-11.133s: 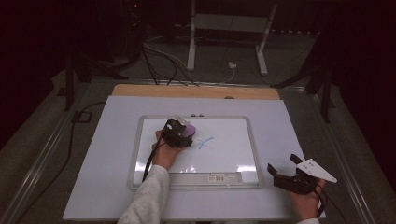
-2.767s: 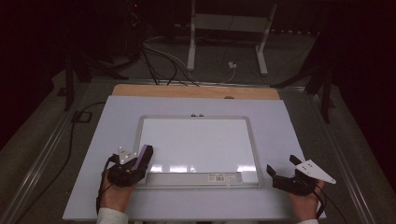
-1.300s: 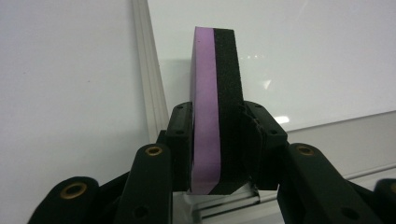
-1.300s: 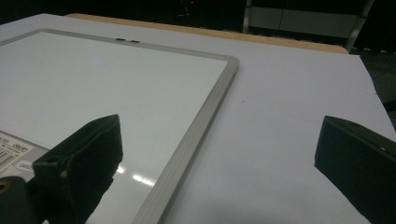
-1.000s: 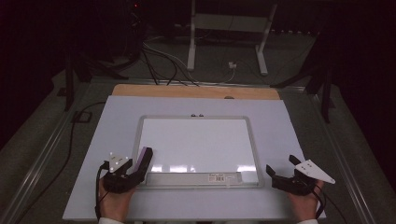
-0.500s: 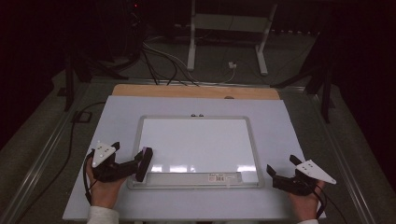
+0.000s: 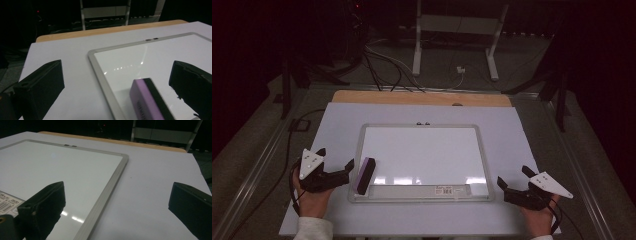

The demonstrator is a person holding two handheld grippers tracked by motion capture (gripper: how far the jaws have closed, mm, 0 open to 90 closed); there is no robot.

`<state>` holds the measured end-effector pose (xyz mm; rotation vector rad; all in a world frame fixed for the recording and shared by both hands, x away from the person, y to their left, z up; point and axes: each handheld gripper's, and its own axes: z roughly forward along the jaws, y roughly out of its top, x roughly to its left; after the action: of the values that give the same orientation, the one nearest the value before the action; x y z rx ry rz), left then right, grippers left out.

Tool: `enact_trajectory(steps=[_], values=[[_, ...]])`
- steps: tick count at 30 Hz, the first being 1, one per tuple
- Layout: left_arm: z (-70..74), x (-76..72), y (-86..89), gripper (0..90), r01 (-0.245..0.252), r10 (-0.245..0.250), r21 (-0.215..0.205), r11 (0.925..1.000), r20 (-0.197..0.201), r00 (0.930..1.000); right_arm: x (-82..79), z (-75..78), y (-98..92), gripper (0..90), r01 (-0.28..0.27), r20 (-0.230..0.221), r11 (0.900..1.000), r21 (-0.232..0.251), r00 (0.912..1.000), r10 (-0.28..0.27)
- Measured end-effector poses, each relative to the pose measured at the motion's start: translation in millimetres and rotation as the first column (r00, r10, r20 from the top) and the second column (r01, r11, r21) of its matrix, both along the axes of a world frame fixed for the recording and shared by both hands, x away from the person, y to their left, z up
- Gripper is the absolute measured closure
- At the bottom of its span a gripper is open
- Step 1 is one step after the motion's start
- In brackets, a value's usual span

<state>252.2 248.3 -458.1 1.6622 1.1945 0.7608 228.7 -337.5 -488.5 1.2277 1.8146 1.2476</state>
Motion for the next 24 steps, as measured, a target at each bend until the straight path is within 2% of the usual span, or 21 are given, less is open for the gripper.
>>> enact_trajectory(steps=[5, 13, 18, 21, 24], values=[[-7.5, -4.1, 9.5, 0.7, -0.016, 0.016, 0.007, 0.9999, 0.001, 0.9999, -0.9, 1.3, -0.2, 1.3, -0.005, 0.008, 1.0, 0.004, 1.0, 0.005], [-20.1, -14.2, 18.2, 0.7, -0.047, 0.046, 0.026, 0.9985, 0.036, 0.9983, -2.4, 3.3, 0.2, 1.3, -0.006, 0.017, 1.0, 0.009, 0.9998, 0.006], [-25.5, -18.0, 21.0, 0.7, -0.063, 0.062, 0.021, 0.9978, 0.025, 0.9978, -1.9, 3.9, -0.3, 1.3, -0.003, 0.021, 1.0, 0.014, 0.9998, 0.003], [-26.7, -19.1, 19.5, 0.7, -0.06, 0.059, 0.034, 0.9976, 0.024, 0.998, -1.1, 3.8, -0.6, 1.3, 0.0, 0.019, 1.0, 0.013, 0.9998, 0.0], [-26.9, -18.1, 20.2, 0.8, -0.066, 0.066, 0.016, 0.9977, 0.026, 0.9975, -0.9, 3.8, -0.2, 1.2, 0.001, 0.017, 1.0, 0.013, 0.9999, -0.001]])
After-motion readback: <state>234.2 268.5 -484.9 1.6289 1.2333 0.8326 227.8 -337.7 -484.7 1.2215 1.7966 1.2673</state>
